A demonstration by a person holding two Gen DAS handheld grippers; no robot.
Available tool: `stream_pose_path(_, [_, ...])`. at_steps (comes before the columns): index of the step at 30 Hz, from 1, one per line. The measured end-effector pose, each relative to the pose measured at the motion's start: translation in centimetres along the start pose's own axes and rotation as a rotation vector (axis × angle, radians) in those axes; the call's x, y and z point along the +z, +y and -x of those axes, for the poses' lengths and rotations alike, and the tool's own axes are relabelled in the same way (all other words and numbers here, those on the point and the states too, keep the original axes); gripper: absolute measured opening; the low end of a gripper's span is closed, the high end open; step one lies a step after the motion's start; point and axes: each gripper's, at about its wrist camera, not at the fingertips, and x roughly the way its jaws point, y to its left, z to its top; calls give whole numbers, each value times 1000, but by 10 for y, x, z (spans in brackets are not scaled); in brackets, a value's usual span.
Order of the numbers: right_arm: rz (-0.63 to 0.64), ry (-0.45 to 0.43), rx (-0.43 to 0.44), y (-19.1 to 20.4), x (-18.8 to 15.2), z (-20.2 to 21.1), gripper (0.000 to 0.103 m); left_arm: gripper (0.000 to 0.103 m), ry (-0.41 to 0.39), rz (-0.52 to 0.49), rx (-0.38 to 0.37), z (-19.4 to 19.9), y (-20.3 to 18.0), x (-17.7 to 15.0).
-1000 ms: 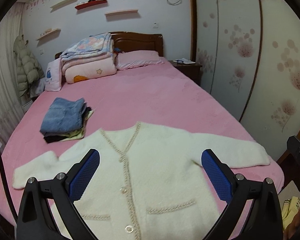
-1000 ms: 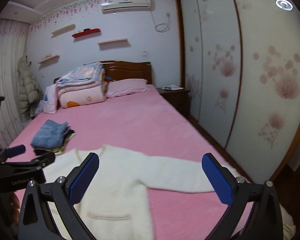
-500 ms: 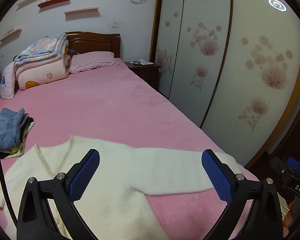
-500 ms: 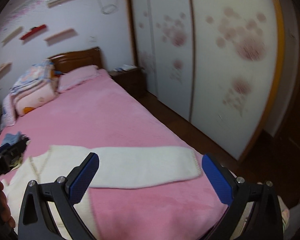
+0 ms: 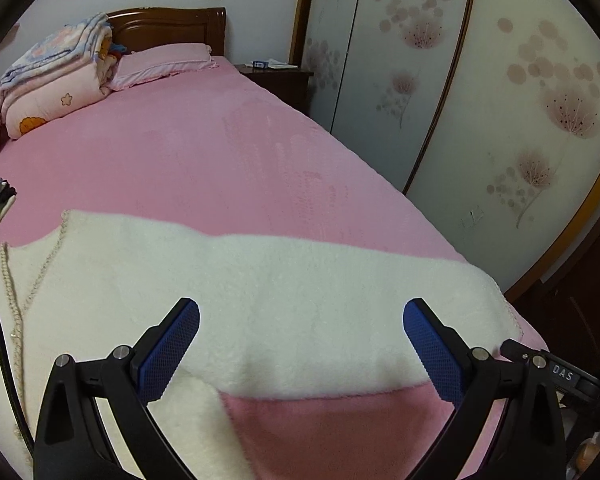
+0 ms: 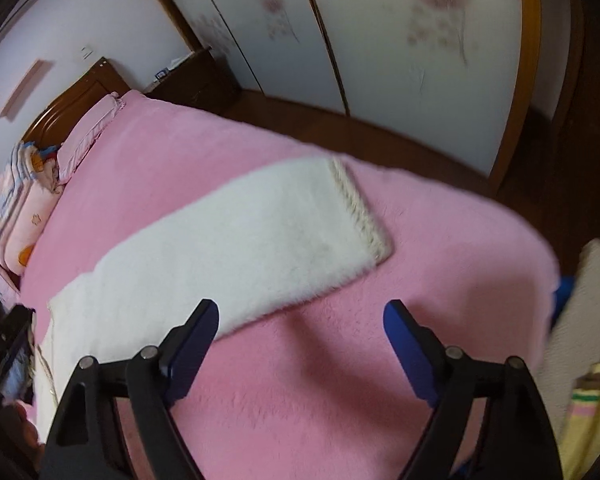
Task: Fold large clothes
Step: 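Move the right tool to the cardigan sleeve cuff and grasp it, then lift the sleeve with the right tool and lay it across the cardigan front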
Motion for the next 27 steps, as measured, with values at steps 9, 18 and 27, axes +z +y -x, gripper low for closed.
stream_pose_path(9, [-51, -17, -29, 6, 10, -38, 64, 101, 18, 1, -9, -12, -7, 5])
stream_pose_path(18, [145, -205, -84, 59, 12, 7, 9, 101, 34, -3, 73, 23, 31, 8])
stream_pose_path(27, [542, -320, 209, 231, -43, 88, 9, 100, -24, 162, 140, 122, 162, 0])
